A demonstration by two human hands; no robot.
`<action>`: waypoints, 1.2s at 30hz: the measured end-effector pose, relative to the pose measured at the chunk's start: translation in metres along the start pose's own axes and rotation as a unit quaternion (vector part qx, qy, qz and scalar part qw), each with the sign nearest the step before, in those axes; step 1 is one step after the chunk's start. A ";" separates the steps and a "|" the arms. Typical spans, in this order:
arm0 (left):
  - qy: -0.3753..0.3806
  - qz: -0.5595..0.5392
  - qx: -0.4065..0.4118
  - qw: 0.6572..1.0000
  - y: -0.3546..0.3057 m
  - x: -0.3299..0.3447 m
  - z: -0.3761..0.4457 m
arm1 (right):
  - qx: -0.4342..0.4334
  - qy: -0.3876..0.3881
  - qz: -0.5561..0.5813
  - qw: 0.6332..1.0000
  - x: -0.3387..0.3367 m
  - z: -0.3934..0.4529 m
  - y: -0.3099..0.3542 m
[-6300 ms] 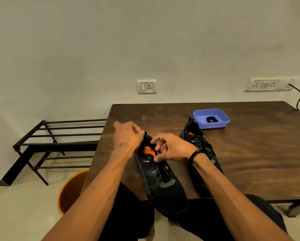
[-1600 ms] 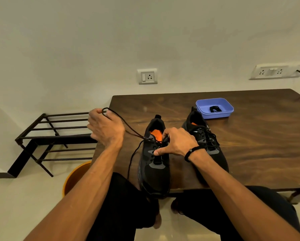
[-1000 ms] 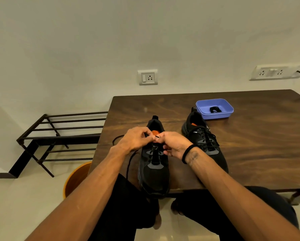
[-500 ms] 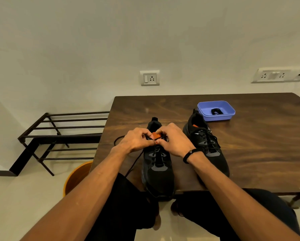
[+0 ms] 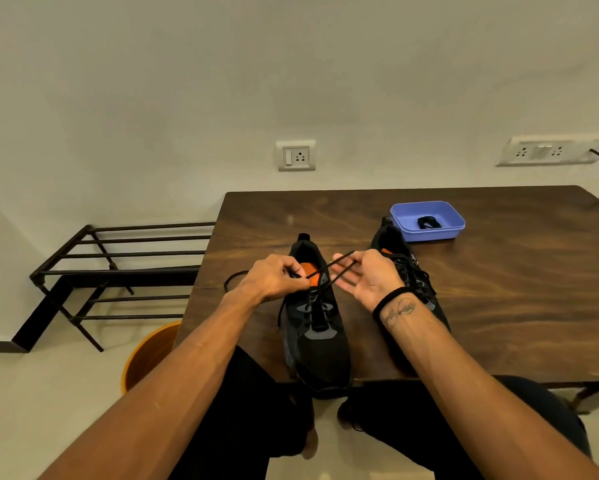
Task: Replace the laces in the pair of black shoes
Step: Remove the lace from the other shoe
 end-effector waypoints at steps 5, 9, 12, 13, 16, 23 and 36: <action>-0.007 0.001 0.011 1.000 -0.001 0.000 -0.001 | -0.222 0.094 -0.462 0.854 0.008 0.002 0.003; -0.012 0.009 0.012 1.000 0.000 0.000 -0.001 | -0.345 0.136 -0.669 0.644 0.019 -0.001 -0.014; -0.013 0.009 0.015 1.000 0.001 0.001 0.000 | -0.373 0.145 -0.666 0.629 0.020 -0.005 -0.012; -0.013 0.011 0.016 1.000 0.001 0.001 0.000 | -0.381 0.149 -0.659 0.632 0.020 -0.006 -0.008; -0.009 0.016 0.016 1.000 0.000 0.001 0.000 | -0.388 0.163 -0.608 0.673 0.025 -0.015 -0.002; 0.000 0.018 0.026 0.999 0.002 0.001 0.001 | -0.361 0.211 -0.603 0.679 0.026 -0.020 0.000; 0.013 -0.001 0.012 1.000 0.002 0.002 0.003 | -0.169 0.104 0.014 0.980 0.015 -0.007 0.023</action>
Point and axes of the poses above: each hand's wrist, its own z-axis towards the middle knuckle, its own x-axis out of the palm, y = z × x, the point moved 3 cm from there along z, towards the middle knuckle, and after that the axes turned 5 degrees about z, right-handed, at the moved point
